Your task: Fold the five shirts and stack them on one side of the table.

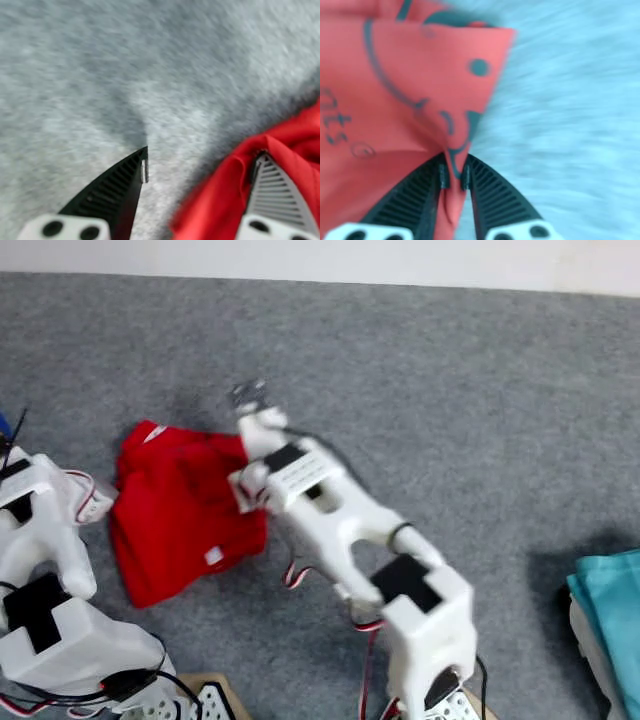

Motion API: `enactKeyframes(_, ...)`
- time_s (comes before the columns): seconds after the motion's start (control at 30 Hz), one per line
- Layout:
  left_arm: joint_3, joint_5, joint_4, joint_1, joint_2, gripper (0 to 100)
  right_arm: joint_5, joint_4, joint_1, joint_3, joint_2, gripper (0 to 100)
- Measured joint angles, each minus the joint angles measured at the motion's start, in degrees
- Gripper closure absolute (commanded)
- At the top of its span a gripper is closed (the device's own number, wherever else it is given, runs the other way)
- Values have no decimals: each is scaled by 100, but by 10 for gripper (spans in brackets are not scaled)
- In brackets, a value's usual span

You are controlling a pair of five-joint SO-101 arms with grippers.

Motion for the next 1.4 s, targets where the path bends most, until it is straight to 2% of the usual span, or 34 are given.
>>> enactKeyframes(0.23, 211, -9, -396, 316, 0, 684, 70, 774, 1662, 0, -1600, 992)
enactKeyframes(0.77, 220, -26, -422, 352, 0, 684, 1125, 2602, 4088, 9, -3982, 992)
enactKeyframes(1.17, 255, -26, -422, 352, 0, 684, 1934, 2549, 6207, 9, -4492, 992)
enactKeyframes(1.4, 255, -26, -422, 352, 0, 684, 2198, 2075, 6989, 9, -4492, 992)
